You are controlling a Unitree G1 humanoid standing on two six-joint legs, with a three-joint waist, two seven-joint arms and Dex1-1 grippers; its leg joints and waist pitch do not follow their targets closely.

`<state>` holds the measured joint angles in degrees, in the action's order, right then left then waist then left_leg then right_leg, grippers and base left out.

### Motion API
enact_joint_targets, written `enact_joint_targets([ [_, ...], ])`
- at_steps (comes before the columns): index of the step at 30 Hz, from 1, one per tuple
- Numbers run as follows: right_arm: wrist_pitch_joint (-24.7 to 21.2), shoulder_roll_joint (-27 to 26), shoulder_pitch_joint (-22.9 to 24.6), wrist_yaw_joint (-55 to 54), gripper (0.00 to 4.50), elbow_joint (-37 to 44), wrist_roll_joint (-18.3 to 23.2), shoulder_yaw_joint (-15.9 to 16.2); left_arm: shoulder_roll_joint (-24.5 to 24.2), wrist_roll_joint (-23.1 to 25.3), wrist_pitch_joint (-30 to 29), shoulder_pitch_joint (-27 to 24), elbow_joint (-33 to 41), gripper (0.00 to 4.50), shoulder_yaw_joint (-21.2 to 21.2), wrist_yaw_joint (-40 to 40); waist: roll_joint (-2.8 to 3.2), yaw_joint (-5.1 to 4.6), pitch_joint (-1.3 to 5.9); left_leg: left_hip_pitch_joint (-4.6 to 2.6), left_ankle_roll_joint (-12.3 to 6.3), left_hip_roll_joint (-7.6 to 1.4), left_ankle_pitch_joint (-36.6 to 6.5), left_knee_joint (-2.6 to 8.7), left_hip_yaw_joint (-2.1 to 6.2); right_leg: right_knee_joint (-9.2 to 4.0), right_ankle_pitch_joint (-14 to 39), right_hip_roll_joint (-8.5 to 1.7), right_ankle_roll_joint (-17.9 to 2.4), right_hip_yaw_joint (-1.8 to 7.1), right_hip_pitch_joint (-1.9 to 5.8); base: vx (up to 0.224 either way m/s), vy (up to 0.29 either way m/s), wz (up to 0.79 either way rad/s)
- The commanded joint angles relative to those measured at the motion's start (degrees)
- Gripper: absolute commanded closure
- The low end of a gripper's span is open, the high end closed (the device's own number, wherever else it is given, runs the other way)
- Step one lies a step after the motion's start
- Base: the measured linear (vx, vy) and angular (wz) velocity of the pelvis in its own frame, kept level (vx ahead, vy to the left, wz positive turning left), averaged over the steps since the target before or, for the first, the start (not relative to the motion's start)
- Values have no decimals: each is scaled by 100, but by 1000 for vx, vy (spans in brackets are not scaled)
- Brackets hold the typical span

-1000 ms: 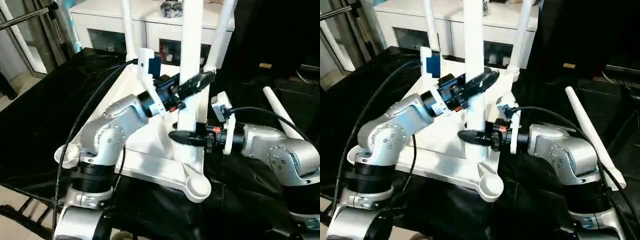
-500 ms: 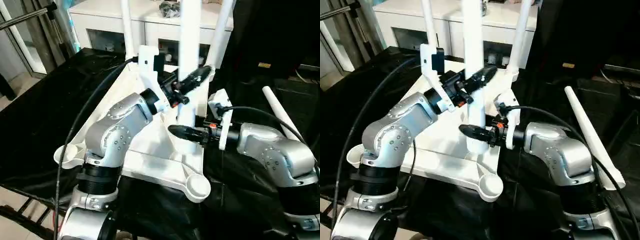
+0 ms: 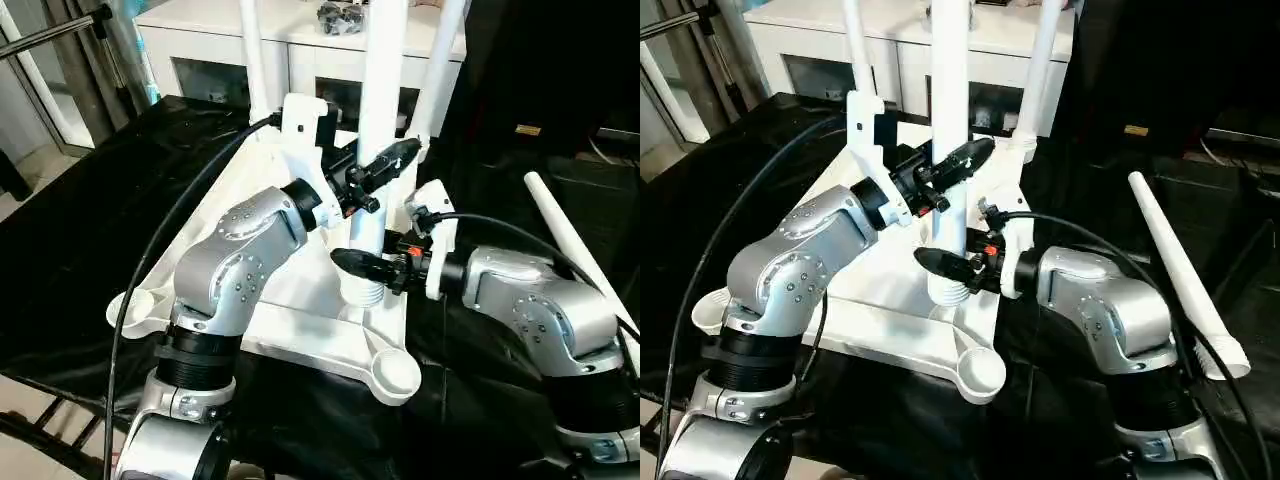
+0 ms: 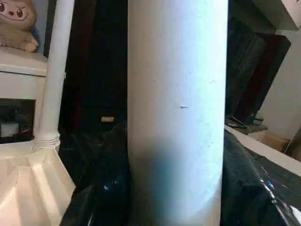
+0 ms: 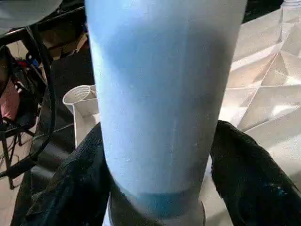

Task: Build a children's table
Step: Pick table leg

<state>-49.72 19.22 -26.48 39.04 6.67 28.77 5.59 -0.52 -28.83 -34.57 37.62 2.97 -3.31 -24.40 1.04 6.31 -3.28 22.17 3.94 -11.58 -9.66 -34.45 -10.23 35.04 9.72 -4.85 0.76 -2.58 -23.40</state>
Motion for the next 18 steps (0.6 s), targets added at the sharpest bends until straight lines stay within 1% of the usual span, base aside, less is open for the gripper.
enact_joint_targets([
  [1,-167,-31,-13,-79,144,56,114,-95,7,37,94,4,26,265,-52,-70,-16,-13,432,-88,149,-68,-1130,387,29,-425,1269,-204,-888,152,291,0,0,0],
  [3,-218,-41,0,-87,171,46,149,-122,17,20,94,1,28,265,-59,-83,-11,-15,434,-87,156,-67,-1128,387,31,-422,1254,-203,-896,152,292,0,0,0],
  [6,-251,-40,15,-93,183,42,161,-134,20,12,86,-7,43,265,-69,-89,-9,-15,432,-89,168,-72,-1143,391,33,-421,1254,-205,-892,151,292,0,0,0],
  [7,-265,-52,25,-97,212,45,182,-149,25,-1,74,-14,58,265,-67,-89,-10,-14,435,-89,172,-70,-1132,388,32,-419,1221,-206,-896,153,293,0,0,0],
  [8,-265,-52,25,-97,221,45,182,-149,25,-1,74,-14,58,265,-67,-89,-10,-14,435,-89,172,-70,-1132,388,32,-419,1221,-206,-896,153,293,0,0,0],
  [10,-244,-77,27,-115,230,19,197,-179,26,-23,40,-28,80,265,-72,-122,-11,-12,435,-90,157,-72,-1118,387,30,-415,1159,-203,-915,154,291,0,0,0],
  [11,-243,-78,26,-116,230,19,197,-180,26,-23,39,-28,80,265,-72,-124,-8,-15,433,-89,159,-72,-1130,388,30,-417,1176,-208,-920,155,289,0,0,0],
  [12,-245,-90,26,-130,246,20,201,-189,21,-29,23,-37,95,265,-73,-139,-20,-16,431,-87,169,-69,-1148,393,30,-421,1226,-204,-908,152,295,0,0,0],
  [13,-239,-93,25,-127,246,17,206,-190,16,-23,26,-41,102,265,-79,-144,-15,-12,432,-91,174,-71,-1149,391,31,-421,1240,-210,-906,153,293,0,0,0],
  [15,-211,-99,20,-114,250,4,218,-184,-30,99,102,-39,113,265,-132,-118,-12,-13,429,-88,183,-71,-1162,395,34,-424,1279,-208,-880,153,292,0,0,0],
  [16,-210,-101,19,-115,253,4,219,-183,-35,109,107,-39,115,209,-135,-113,-40,-14,431,-90,172,-74,-1157,396,31,-431,1279,-206,-869,153,291,0,0,0],
  [17,-190,-107,19,-114,253,2,218,-176,-35,83,72,-34,92,195,-115,-115,-27,-9,427,-87,179,-72,-1152,396,32,-423,1303,-213,-867,155,290,0,0,0],
  [18,-163,-118,23,-116,253,-2,213,-168,-56,90,43,-44,85,195,-94,-86,-29,-10,428,-91,175,-73,-1162,396,30,-427,1327,-213,-858,156,284,0,0,0],
])
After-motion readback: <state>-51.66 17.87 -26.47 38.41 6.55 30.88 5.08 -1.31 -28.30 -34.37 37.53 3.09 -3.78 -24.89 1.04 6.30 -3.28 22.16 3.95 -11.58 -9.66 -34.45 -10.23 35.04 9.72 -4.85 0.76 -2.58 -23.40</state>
